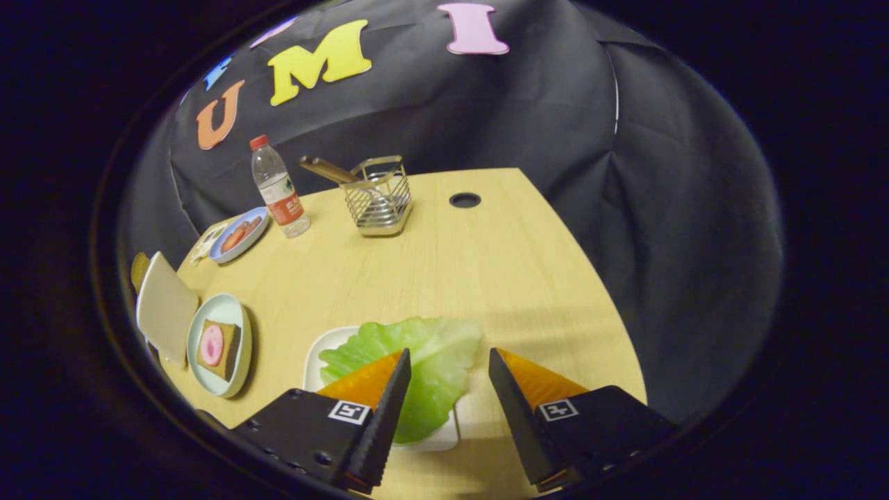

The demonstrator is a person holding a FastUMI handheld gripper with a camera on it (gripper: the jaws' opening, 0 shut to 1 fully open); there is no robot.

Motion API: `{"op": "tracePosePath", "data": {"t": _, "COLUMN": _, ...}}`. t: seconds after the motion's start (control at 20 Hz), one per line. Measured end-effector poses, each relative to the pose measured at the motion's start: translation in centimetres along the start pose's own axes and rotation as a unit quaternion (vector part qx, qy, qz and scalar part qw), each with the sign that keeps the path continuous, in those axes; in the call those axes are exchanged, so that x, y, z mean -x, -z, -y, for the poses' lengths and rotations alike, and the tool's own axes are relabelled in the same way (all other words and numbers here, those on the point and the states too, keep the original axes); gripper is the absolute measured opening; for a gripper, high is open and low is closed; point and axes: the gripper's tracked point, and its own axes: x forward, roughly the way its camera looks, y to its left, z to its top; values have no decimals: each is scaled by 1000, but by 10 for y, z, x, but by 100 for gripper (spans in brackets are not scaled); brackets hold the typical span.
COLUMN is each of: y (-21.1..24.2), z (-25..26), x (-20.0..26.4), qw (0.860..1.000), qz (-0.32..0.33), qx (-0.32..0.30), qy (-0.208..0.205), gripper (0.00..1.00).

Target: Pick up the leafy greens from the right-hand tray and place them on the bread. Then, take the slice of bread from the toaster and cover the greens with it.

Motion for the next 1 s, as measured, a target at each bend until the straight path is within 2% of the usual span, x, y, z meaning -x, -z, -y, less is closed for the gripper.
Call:
{"op": "tracePosePath", "data": {"t": 0.05, "y": 5, "z": 3, "x": -3, "qw": 1000, "qz": -16, "qx": -1, "qy": 0, "gripper": 73}}
{"op": "tracePosePath", "data": {"t": 0.3, "y": 2, "z": 3, "x": -1, "qw": 999, "qz": -29, "qx": 12, "qy": 13, "gripper": 29}}
{"op": "tracePosePath", "data": {"t": 0.35, "y": 1, "z": 2, "x": 1, "qw": 999, "qz": -31, "qx": 15, "qy": 16, "gripper": 27}}
{"op": "tracePosePath", "data": {"t": 0.45, "y": 0, "z": -2, "x": 3, "qw": 999, "qz": -33, "qx": 17, "qy": 16, "gripper": 10}}
{"op": "tracePosePath", "data": {"t": 0.55, "y": 1, "z": -3, "x": 1, "qw": 999, "qz": -38, "qx": 27, "qy": 24, "gripper": 10}}
{"op": "tracePosePath", "data": {"t": 0.65, "y": 1, "z": -6, "x": 9, "qw": 998, "qz": -42, "qx": 28, "qy": 26, "gripper": 0}}
{"op": "tracePosePath", "data": {"t": 1.0, "y": -27, "z": -32, "x": 55, "qw": 999, "qz": 16, "qx": 46, "qy": 23, "gripper": 0}}
